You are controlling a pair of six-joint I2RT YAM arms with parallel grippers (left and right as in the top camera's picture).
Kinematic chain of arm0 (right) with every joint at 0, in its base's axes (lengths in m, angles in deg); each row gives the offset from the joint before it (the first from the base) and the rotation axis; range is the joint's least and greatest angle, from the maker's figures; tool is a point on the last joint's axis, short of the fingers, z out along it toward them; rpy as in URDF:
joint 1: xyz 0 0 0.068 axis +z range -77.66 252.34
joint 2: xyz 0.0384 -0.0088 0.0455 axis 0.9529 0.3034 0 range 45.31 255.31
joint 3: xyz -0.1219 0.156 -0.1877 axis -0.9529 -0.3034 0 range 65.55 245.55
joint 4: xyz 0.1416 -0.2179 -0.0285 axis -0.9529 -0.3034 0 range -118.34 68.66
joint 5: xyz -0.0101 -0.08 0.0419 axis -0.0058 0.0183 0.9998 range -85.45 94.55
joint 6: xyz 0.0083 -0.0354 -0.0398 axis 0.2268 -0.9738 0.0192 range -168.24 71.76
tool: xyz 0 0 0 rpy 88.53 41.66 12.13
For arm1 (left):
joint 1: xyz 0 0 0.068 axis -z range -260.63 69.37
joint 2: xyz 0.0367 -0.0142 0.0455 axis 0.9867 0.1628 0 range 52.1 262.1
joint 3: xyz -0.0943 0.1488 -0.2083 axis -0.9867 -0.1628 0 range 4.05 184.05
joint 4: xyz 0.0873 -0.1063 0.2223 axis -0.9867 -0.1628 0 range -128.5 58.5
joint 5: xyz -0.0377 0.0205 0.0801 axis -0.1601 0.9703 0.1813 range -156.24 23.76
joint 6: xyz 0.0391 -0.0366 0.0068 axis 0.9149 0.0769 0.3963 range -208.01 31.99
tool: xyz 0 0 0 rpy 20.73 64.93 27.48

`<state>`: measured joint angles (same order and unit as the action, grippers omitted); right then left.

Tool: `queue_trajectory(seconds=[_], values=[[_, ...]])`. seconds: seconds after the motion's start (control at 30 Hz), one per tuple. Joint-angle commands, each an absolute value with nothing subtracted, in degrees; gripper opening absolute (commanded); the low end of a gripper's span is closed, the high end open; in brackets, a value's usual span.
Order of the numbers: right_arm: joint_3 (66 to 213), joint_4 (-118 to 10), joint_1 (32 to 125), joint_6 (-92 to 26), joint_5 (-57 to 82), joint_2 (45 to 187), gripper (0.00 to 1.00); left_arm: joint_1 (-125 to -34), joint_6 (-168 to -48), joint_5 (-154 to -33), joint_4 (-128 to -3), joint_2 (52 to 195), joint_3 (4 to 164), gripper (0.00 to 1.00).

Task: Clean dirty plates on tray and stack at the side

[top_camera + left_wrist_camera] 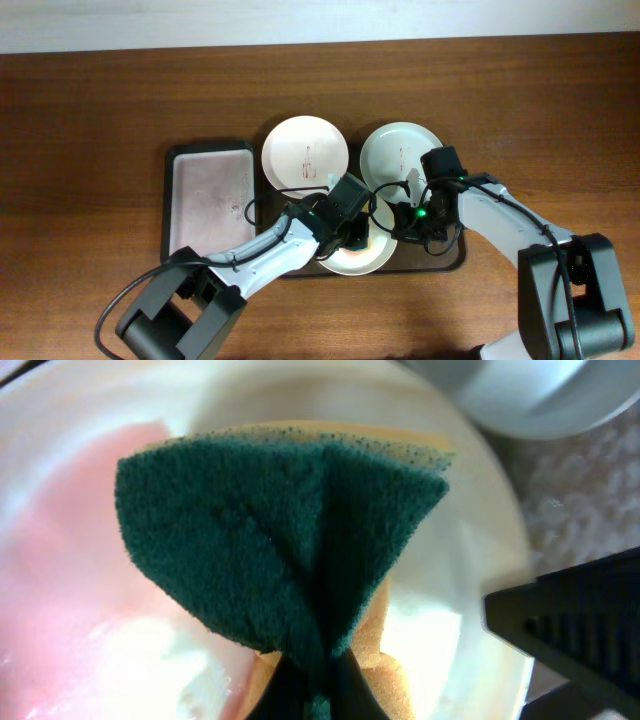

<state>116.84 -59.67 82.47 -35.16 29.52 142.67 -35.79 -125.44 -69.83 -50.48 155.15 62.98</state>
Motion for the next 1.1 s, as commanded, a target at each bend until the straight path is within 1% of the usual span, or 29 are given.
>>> queue_trajectory(seconds=[0.0,0.1,0.27,0.33,0.37,0.4,0.47,0.57,0.73,0.83,0.87,1.07], values=[[117.58,-60.12,82.6,-35.71,29.17,142.98,0.05,-36.38,-125.97,-65.61,-54.13,155.76,63.79,0.0],[117.58,-60.12,82.6,-35.71,29.17,142.98,0.05,-37.43,-125.88,-64.0,-56.03,154.23,63.79,0.0],[117.58,-60.08,82.6,-35.73,29.15,142.98,0.05,-39.86,-121.88,-64.37,-57.35,146.82,63.88,0.0],[117.58,-59.88,82.62,-35.71,29.15,142.98,0.16,-40.14,-120.72,-64.45,-58.22,143.76,63.88,0.0],[117.58,-59.8,82.62,-35.73,29.17,142.98,0.25,-40.27,-120.48,-64.43,-58.98,142.1,63.88,0.0],[117.58,-59.62,82.62,-35.73,29.17,142.98,0.28,-40.43,-120.46,-64.28,-60.19,140.48,63.88,0.0],[117.54,-59.49,82.62,-35.75,29.17,142.98,0.28,-40.86,-120.46,-63.38,-62.48,138.99,63.88,0.0],[116.86,-58.99,82.62,-35.75,29.17,143.0,0.27,-42.39,-120.48,-62.71,-66.24,138.47,63.88,0.0],[113.8,-55.91,82.62,-35.73,29.24,143.22,0.11,-50.92,-118.73,-62.51,-73.21,138.43,63.88,0.0],[113.67,-55.43,82.82,-35.86,30.31,143.22,0.08,-55.9,-115.26,-62.12,-73.83,138.43,63.88,0.0],[113.67,-55.4,83.01,-35.95,30.55,143.2,0.04,-57.82,-113.95,-62.12,-74.0,138.43,63.88,0.0],[114.13,-55.23,84.39,-37.43,31.08,142.32,0.04,-66.74,-106.58,-62.36,-74.02,138.45,63.88,0.0]])
